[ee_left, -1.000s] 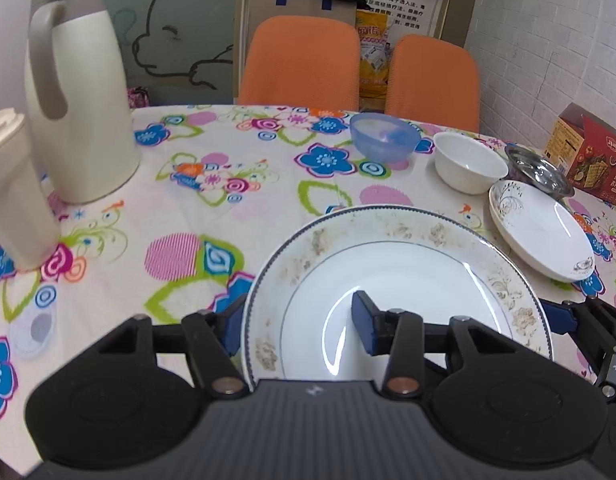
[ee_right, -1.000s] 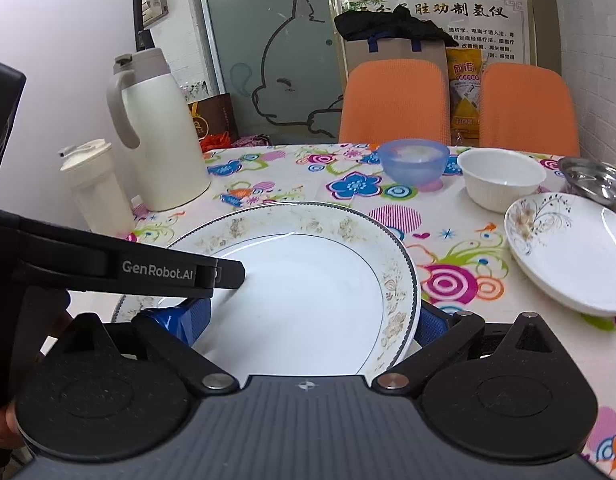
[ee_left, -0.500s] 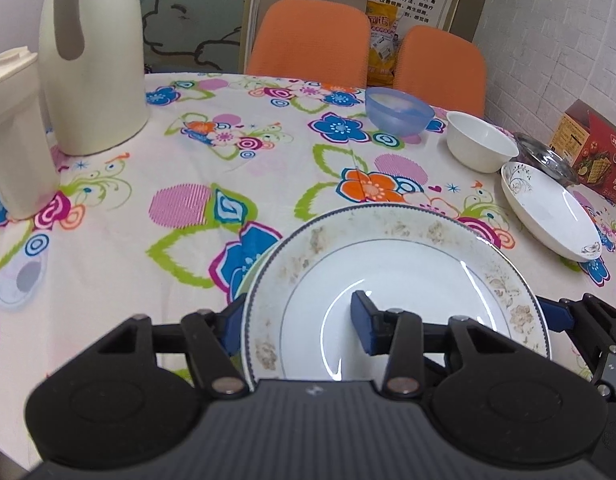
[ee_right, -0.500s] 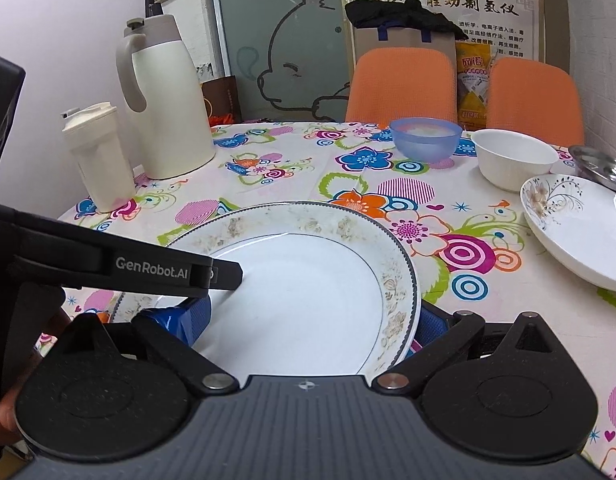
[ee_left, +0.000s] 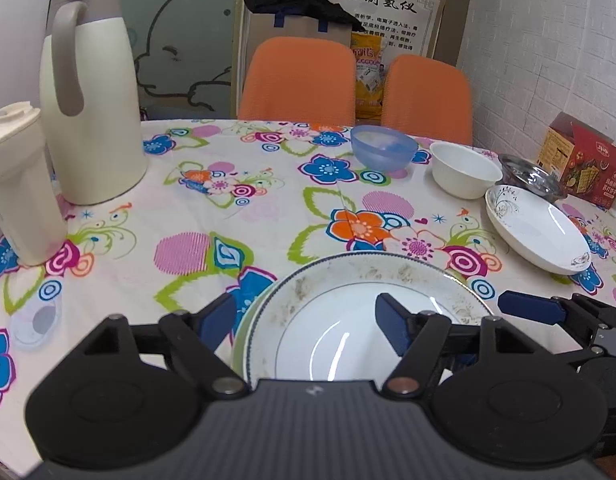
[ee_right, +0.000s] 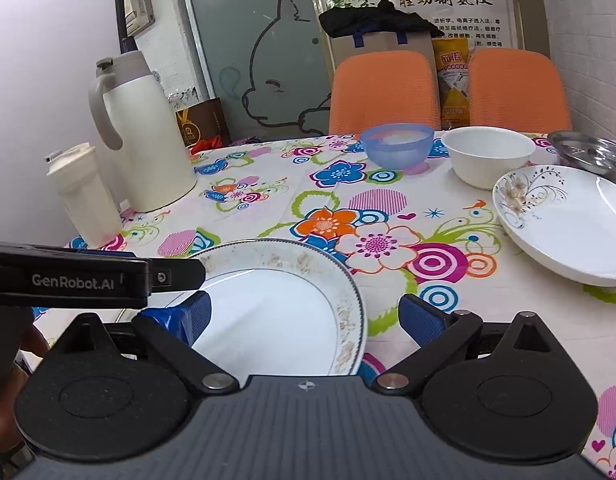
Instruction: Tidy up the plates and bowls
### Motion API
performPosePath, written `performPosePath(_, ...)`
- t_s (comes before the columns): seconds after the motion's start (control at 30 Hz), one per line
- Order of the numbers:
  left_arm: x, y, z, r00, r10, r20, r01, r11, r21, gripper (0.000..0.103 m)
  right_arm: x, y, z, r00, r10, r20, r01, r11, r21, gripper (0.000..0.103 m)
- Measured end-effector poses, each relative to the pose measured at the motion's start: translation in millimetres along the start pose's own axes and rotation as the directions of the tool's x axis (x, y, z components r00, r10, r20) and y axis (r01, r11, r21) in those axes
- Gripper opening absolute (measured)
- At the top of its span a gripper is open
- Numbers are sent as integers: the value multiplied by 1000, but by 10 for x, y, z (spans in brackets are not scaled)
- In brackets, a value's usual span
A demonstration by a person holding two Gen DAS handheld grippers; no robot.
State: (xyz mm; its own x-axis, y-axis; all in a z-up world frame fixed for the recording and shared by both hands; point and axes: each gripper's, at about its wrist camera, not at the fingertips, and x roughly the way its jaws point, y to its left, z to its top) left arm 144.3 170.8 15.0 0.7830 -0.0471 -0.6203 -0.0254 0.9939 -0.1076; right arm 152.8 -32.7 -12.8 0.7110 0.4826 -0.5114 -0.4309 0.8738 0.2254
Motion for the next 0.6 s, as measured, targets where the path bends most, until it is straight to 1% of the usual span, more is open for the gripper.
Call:
performPosePath(0.13,3,-70,43,1000,5,0,-5,1000,-1,74,-111,-207,15,1000,-10,1,9,999,47,88)
performPosePath(0.27,-9,-178,73,1000,-18,-2,18,1000,-3,76,-269,-430,7,999,-49,11,48,996,77,88)
performPosePath(0.4,-7,-342,105,1000,-30,-6,30,999,18,76,-452,-693,-16,994,-103,26,99,988,118,88)
performPosePath(0.6,24,-656,189,998,-60,0,60,997,51,77,-702,-1135,-23,979,-202,40,192,966,176,88)
